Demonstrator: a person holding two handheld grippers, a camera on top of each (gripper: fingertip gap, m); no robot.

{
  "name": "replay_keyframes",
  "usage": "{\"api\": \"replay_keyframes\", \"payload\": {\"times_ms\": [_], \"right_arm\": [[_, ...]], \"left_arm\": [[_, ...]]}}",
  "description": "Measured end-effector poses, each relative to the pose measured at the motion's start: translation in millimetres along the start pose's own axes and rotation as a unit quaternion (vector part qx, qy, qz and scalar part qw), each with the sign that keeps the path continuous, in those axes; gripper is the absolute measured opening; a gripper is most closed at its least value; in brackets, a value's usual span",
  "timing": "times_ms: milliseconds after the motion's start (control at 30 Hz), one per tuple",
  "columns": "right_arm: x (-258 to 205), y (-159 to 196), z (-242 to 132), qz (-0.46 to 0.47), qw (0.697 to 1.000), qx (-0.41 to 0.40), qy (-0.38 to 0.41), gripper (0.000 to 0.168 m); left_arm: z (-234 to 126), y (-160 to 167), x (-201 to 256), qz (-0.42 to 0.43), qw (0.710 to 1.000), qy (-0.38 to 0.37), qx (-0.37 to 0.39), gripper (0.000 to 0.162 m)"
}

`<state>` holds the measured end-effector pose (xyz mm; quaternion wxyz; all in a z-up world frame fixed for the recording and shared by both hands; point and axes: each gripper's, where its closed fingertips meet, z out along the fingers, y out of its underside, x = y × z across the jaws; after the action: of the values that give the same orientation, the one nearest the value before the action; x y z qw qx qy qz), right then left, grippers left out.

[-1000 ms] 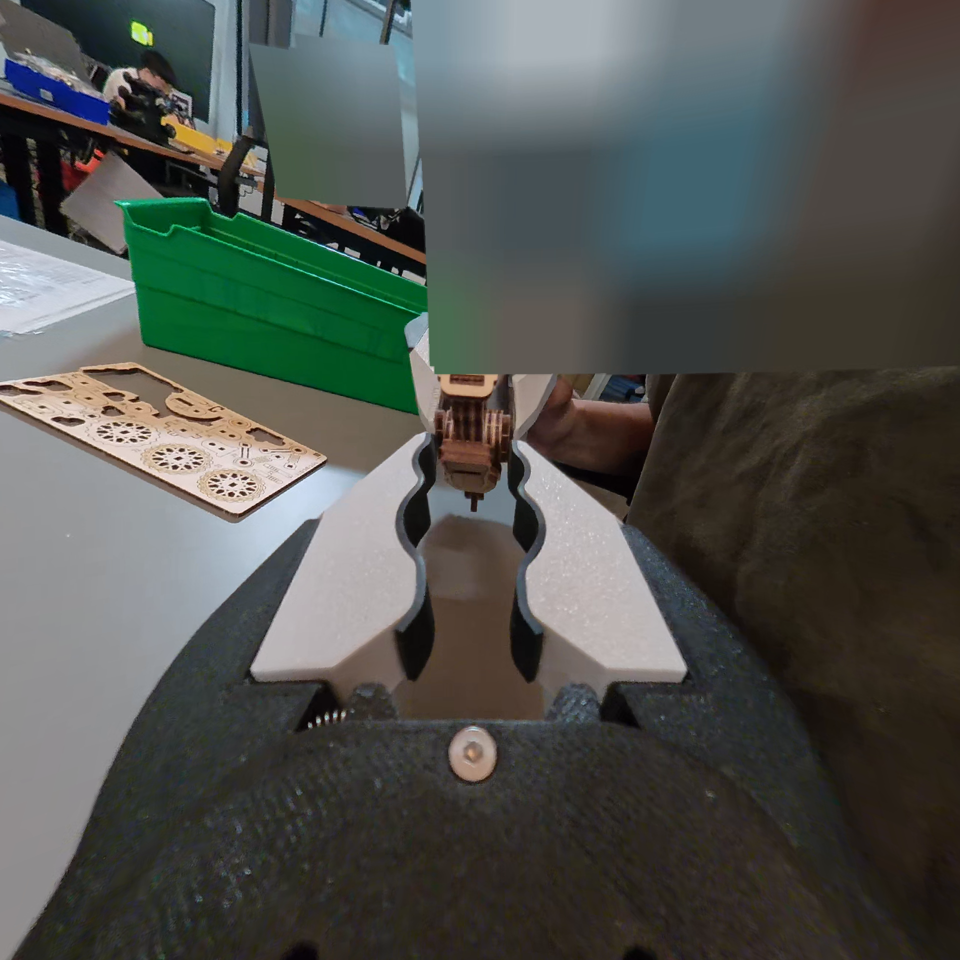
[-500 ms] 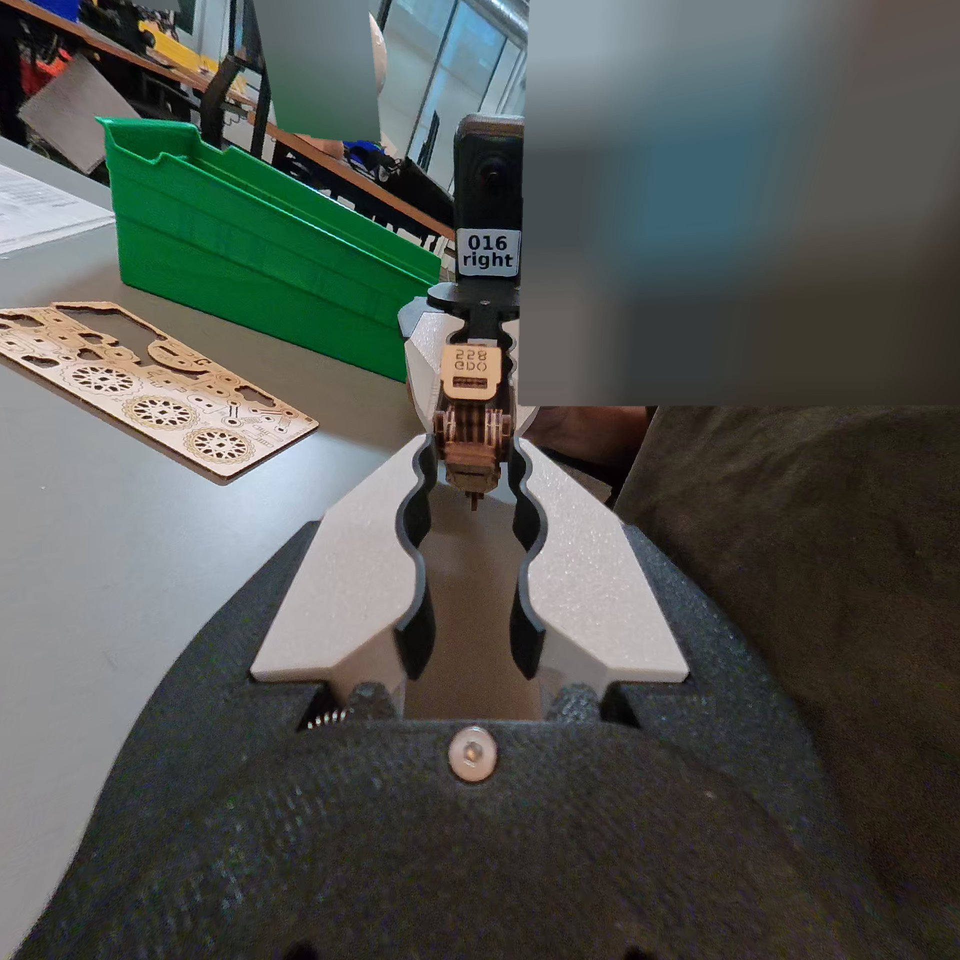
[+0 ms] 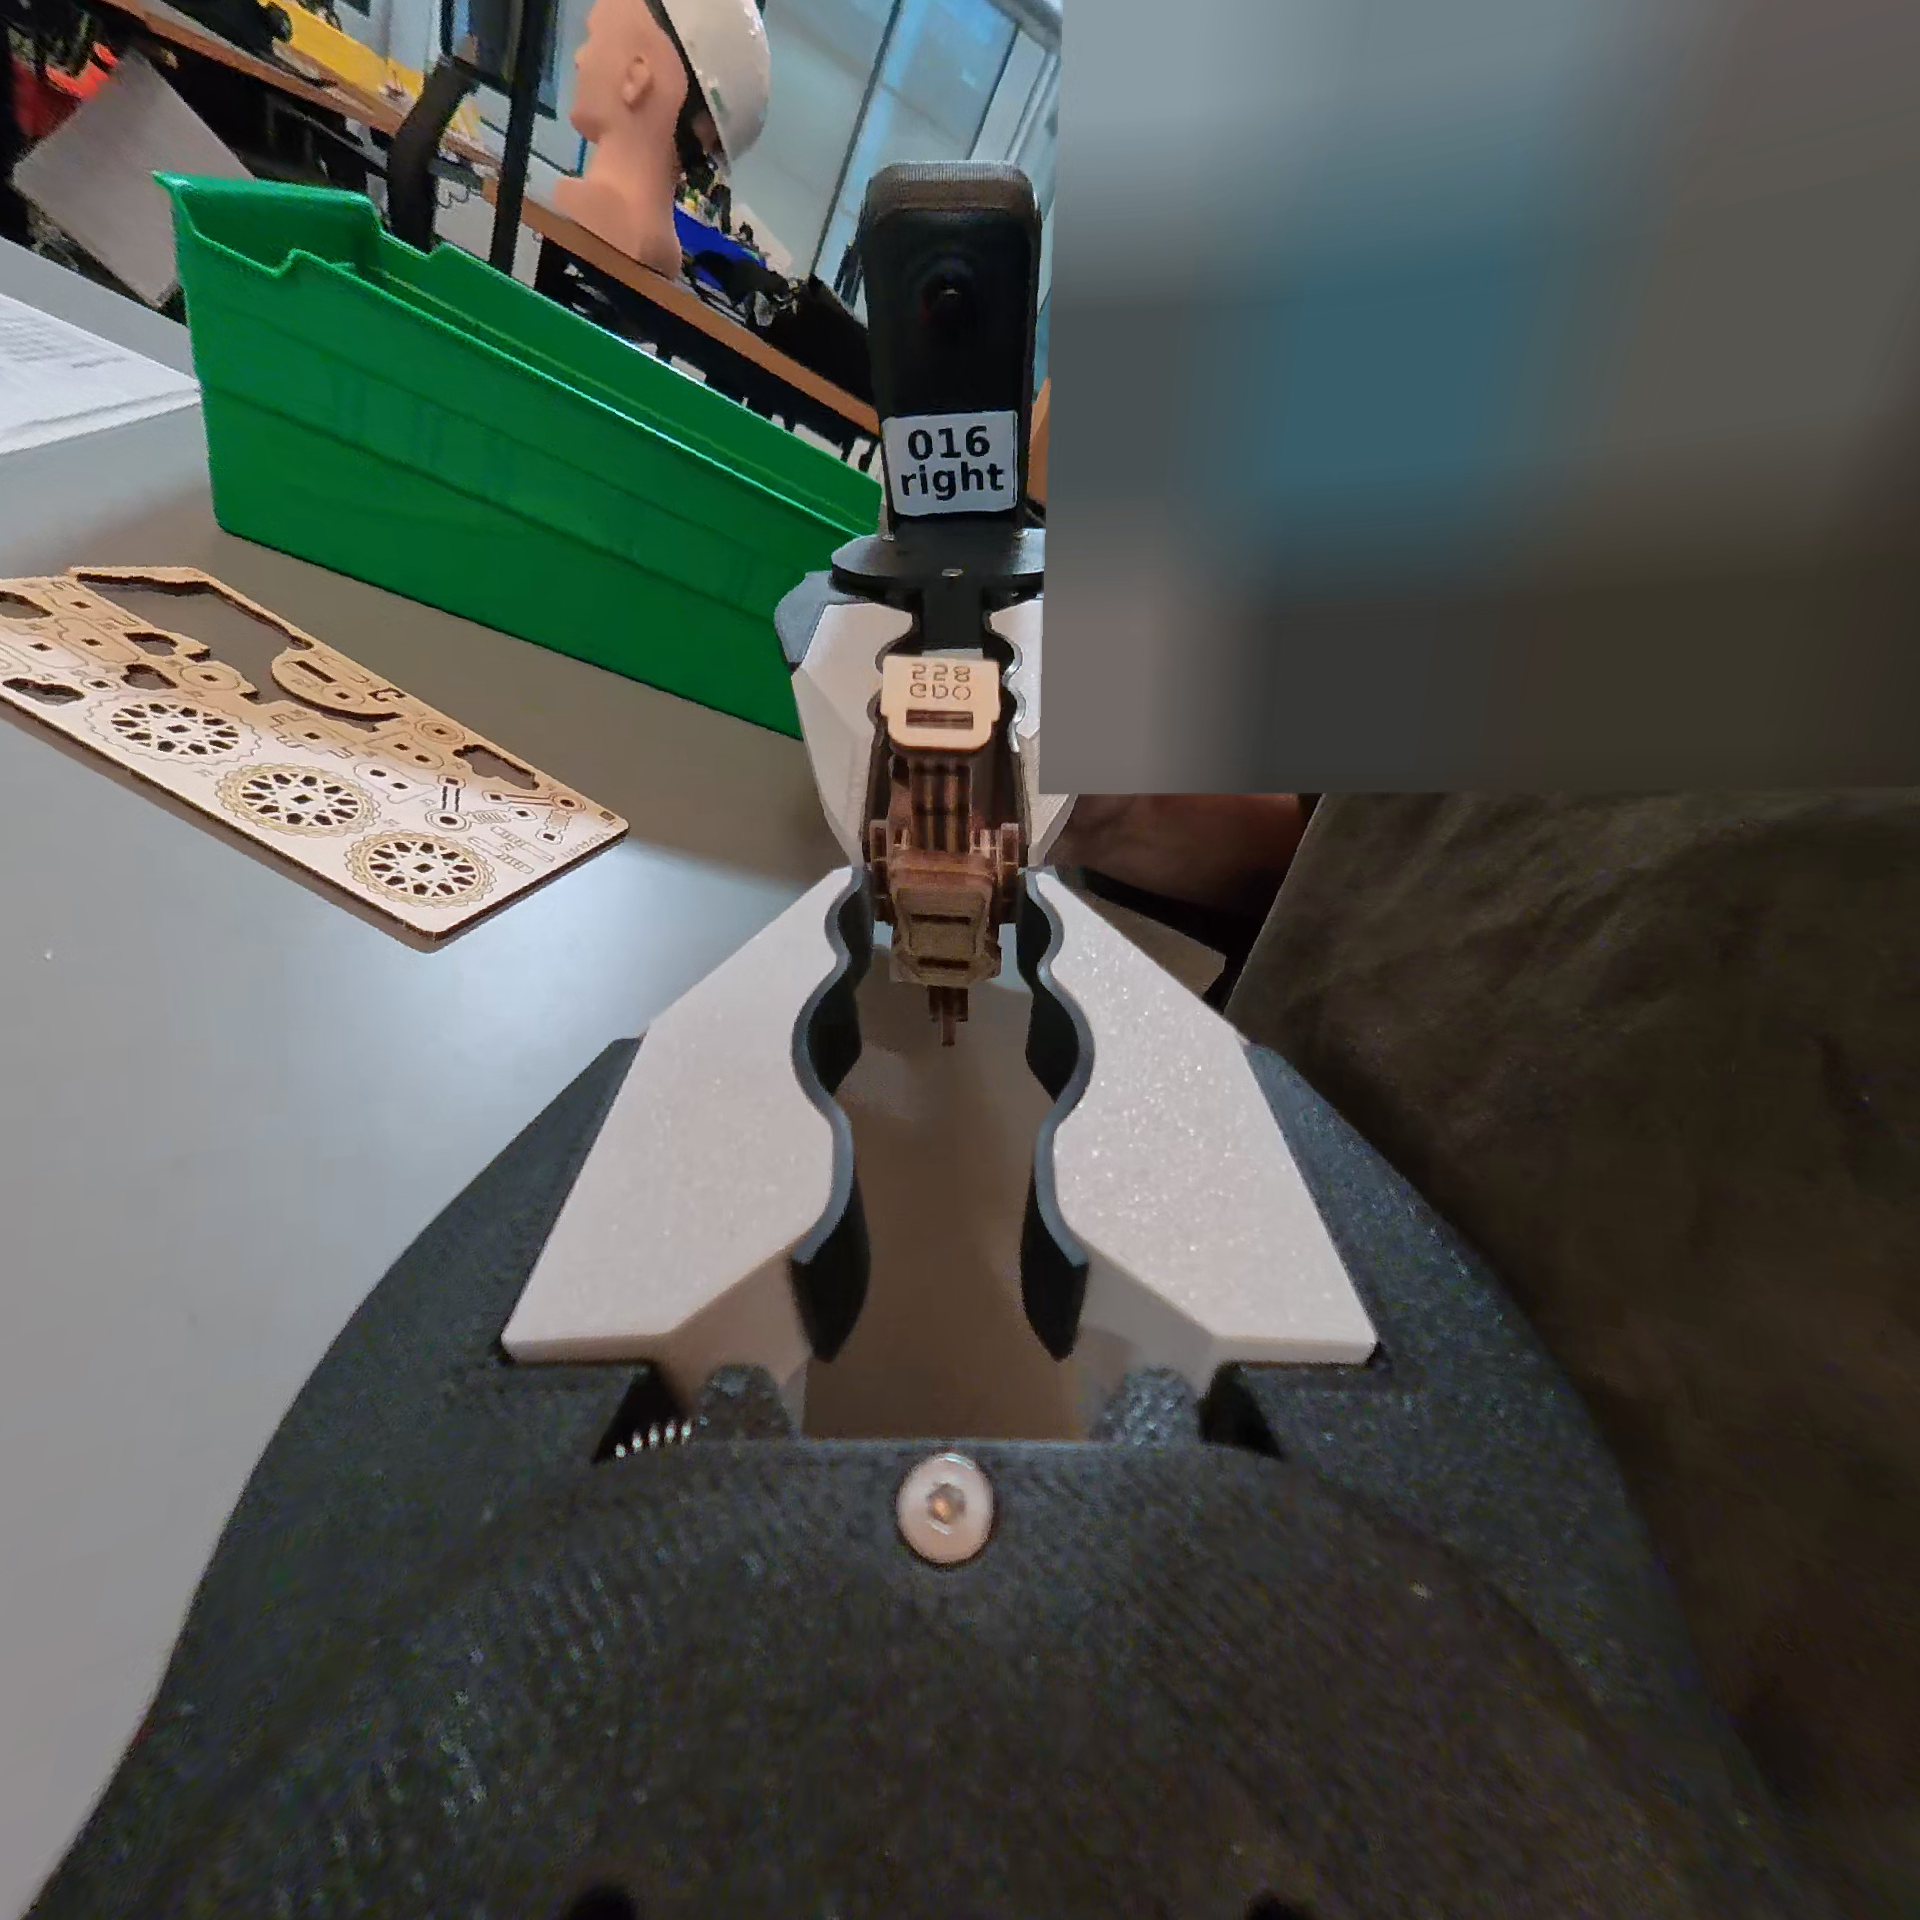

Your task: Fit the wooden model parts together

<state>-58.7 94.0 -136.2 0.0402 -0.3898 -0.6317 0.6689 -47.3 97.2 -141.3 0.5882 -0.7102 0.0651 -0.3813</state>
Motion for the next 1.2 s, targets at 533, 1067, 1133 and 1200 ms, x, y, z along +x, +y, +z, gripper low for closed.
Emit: {"api": "replay_keyframes", "payload": {"times_ms": [533, 1067, 1133, 1200], "right_arm": [[1.2, -3.2, -0.2, 0.04, 0.999, 0.024, -0.017, 0.025], [-0.3, 3.4, 0.8, 0.015, 1.0, 0.001, -0.021, 0.026], [-0.9, 4.7, 0.8, 0.02, 0.999, -0.002, -0.026, 0.026], [-1.4, 4.7, 0.7, 0.019, 0.999, -0.006, -0.026, 0.026]], "left_arm": [[-2.4, -1.3, -0.2, -0.022, 1.0, 0.01, 0.006, 0.026], [-3.2, -0.3, 0.3, -0.022, 1.0, 0.011, 0.001, 0.026], [-2.9, 0.7, 0.8, -0.019, 1.0, 0.011, -0.003, 0.026], [-2.9, 0.6, 1.2, -0.016, 1.0, 0.011, -0.002, 0.026]]}}
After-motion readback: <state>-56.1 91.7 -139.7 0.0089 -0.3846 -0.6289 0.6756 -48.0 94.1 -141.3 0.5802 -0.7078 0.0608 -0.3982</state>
